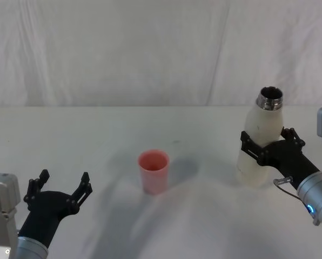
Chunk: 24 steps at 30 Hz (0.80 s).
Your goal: Grasp the thermos with one hand and pour water into the cup lid.
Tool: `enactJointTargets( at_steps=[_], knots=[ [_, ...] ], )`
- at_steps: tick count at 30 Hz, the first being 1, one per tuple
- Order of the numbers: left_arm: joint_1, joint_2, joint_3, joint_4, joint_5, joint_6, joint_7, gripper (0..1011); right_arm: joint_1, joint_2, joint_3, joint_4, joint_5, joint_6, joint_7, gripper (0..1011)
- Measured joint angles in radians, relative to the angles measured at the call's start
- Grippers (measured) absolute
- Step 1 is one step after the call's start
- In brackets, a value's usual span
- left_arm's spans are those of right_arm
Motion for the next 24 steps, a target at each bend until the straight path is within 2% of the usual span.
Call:
enactJointTargets(
  at_steps=[5,24],
  knots=[
    [0.0,0.0,0.0,0.0,0.0,0.0,0.0,1001,0.022,-0.003,-0.003,0.022,-0.006,0.023,0.002,955],
    [0.0,0.0,0.0,0.0,0.0,0.0,0.0,1001,0.071,-0.033,-0.015,0.085,-0.025,0.034,0.005,955]
  ],
)
